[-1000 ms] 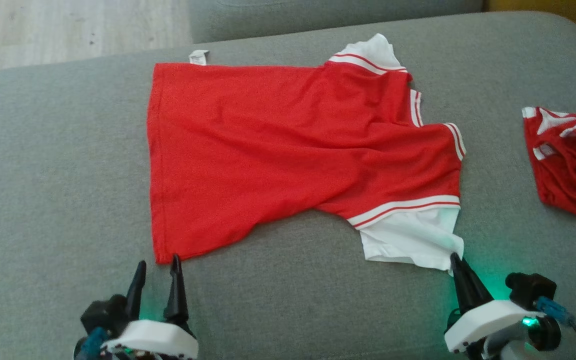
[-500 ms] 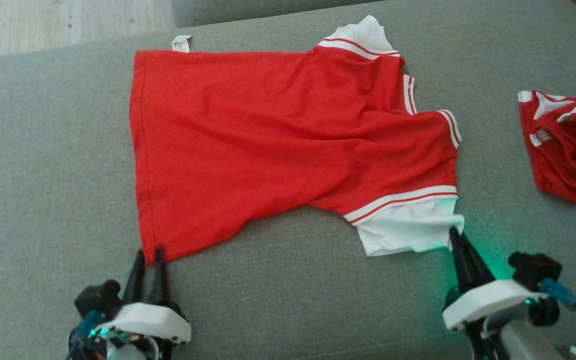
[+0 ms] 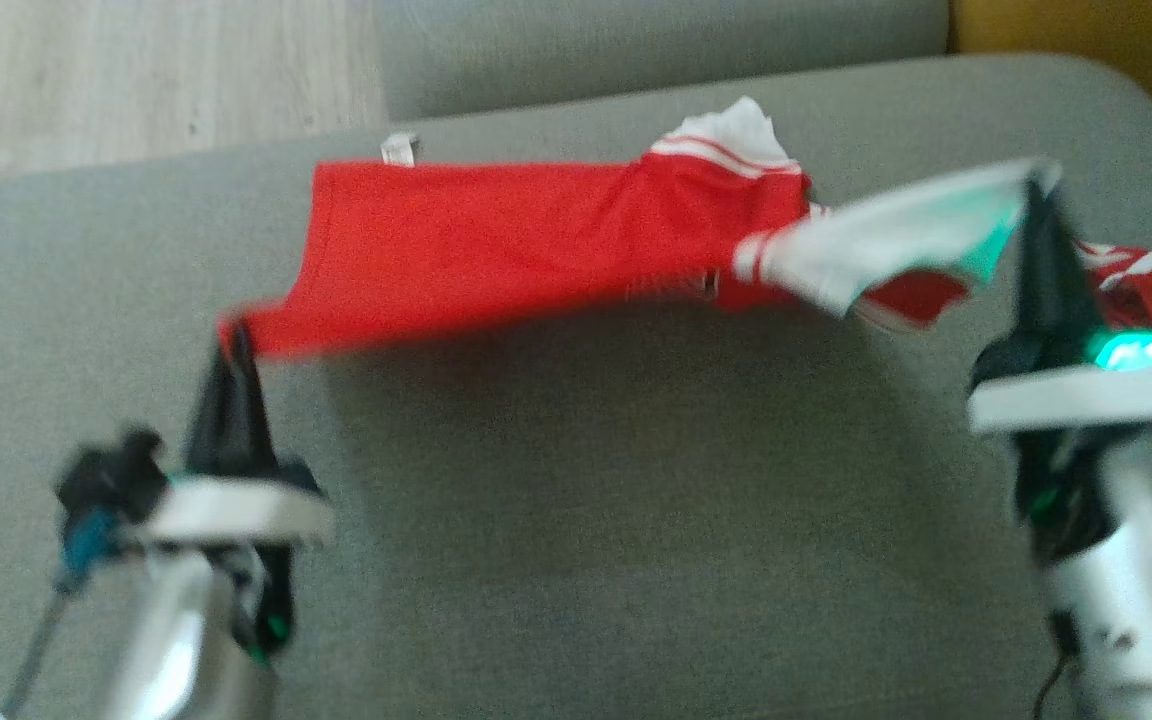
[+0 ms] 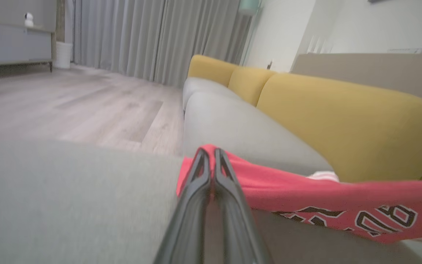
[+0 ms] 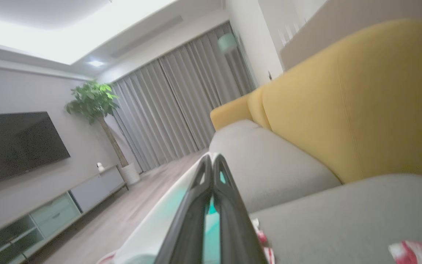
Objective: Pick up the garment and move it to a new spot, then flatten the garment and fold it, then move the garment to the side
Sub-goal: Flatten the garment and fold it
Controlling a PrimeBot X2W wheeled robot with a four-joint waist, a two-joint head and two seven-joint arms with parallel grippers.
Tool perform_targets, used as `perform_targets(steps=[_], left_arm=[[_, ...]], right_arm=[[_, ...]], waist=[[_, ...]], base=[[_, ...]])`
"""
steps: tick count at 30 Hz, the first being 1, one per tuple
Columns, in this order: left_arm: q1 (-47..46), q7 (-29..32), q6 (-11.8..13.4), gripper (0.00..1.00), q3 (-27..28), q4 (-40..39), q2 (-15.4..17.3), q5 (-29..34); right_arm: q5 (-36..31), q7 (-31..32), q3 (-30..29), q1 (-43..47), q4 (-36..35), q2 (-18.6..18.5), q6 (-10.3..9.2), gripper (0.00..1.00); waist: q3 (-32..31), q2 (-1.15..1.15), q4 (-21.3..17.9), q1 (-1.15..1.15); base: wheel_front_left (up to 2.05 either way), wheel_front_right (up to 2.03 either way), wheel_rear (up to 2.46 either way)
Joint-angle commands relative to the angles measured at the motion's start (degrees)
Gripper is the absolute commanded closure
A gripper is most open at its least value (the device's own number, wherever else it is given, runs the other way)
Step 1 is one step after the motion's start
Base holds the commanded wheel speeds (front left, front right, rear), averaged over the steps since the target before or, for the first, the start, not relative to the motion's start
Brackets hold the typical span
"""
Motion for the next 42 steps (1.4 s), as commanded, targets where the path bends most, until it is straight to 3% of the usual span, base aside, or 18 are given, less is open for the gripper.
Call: perform_targets(steps=[1, 8, 12, 16, 21, 25, 29, 34, 38, 42], left_arm=[[-6.06, -0.29, -0.40, 1.00, 2.46, -3.87, 2.84, 1.26], [-19.80, 1.65, -0.78, 1.00, 1.21, -11.49, 12.15, 3.05], [-26.14, 7.33, -0.81, 1.00, 0.42, -15.08, 15.69, 3.16], [-30.42, 13.10, -0.38, 1.00, 0.10, -15.11, 17.03, 3.03], [-33.28, 16.97, 0.93, 1.00, -1.14, -14.22, 16.37, 3.37], [-36.83, 16.07, 2.54, 1.00, -1.53, -11.17, 14.86, 3.87], [-43.07, 12.19, 4.75, 1.00, -1.09, -8.21, 14.77, 5.95], [-54.64, 2.53, 7.70, 1.00, -0.18, -1.92, 14.26, 8.49], [-53.71, 0.60, 7.50, 1.00, -0.05, 2.68, 13.44, 8.12], [-46.77, -0.18, 7.56, 1.00, 1.67, 5.44, 12.39, 6.73]], right_arm=[[1.09, -0.32, -0.01, -5.12, -4.00, -1.98, 0.19, 1.00], [4.33, 1.03, 0.86, -19.72, -9.65, -7.94, 0.19, 1.00], [4.44, 4.66, -0.97, -28.67, -9.31, -7.93, 0.19, 1.00], [2.15, 9.09, -0.95, -35.63, -6.16, -6.90, 0.19, 1.00], [-1.44, 12.02, 0.06, -42.00, -0.03, -5.16, 0.19, 1.00], [-4.61, 10.54, 0.28, -47.93, 5.35, -4.06, 0.19, 1.00], [-7.56, 6.76, -0.08, -55.17, 8.91, -4.14, 0.19, 1.00], [-11.64, 1.07, -3.04, -67.16, 15.94, -4.92, 0.19, 1.00], [-10.35, 0.08, -3.34, -65.84, 18.69, -4.76, 0.19, 1.00], [-6.48, -0.20, -2.54, -57.58, 19.31, -5.25, 0.19, 1.00]], waist=[[-2.92, 0.00, 0.67, 0.00], [-6.05, 0.00, 1.11, 0.00], [-5.92, 0.00, 1.63, 0.00], [-3.92, 0.00, 2.25, 0.00], [2.05, 0.00, 2.93, 0.00], [7.95, 0.00, 3.47, 0.00], [12.15, 0.00, 3.68, 0.00], [16.74, 0.00, 3.96, 0.00], [17.15, 0.00, 3.72, 0.00], [17.35, 0.00, 3.12, 0.00]], base=[[0.00, 0.00, 0.00], [0.00, 0.00, 0.00], [0.00, 0.00, 0.00], [0.00, 0.00, 0.00], [0.00, 0.00, 0.00], [0.00, 0.00, 0.00], [0.00, 0.00, 0.00], [0.00, 0.00, 0.00], [0.00, 0.00, 0.00], [0.00, 0.00, 0.00]])
